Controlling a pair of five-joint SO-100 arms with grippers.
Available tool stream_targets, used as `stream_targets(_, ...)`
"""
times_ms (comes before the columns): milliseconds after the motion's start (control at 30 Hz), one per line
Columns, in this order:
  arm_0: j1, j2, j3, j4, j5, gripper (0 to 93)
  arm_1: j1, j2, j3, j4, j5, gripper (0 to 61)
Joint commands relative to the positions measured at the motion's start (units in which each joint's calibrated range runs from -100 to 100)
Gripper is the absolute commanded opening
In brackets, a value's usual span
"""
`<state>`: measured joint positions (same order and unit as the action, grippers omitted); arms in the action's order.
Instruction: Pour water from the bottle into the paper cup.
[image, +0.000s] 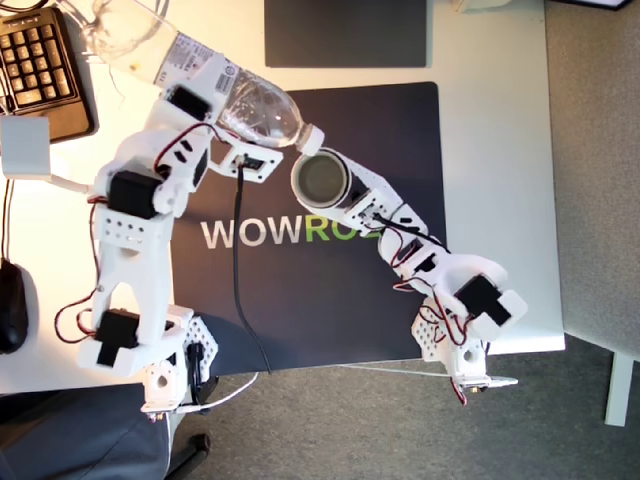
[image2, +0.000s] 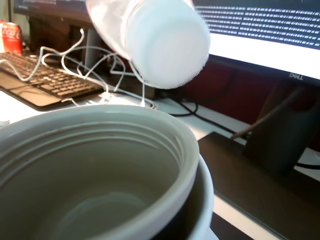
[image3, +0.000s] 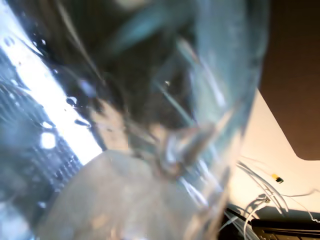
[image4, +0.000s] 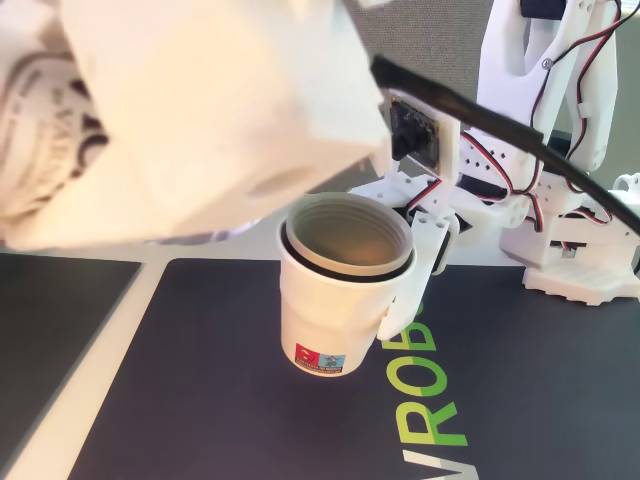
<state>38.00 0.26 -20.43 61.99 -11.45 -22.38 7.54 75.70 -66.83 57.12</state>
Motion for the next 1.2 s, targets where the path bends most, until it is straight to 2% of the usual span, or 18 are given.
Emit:
stream_targets(0,1.7,-5.0,-0.3,-3.1,1.0,0.0,-1.0,-6.3,-3.6,-0.2,-0.6,0.2)
stream_targets(100,1.8,-6.3,1.4,-3.5,1.0,0.0,0.4,-6.6,-6.3,4.2,-1.4,0.1)
stream_targets(333,0.1,-11.2,6.5,-4.7,1.0,0.0,4.7,-3.7,-14.8,9.1,-2.0,0.1)
stream_targets(1167,-0.7,-14.4,11.2,-7.9,1.2,0.0,4.3,-3.2,-15.2,8.4,-2.6,0.1)
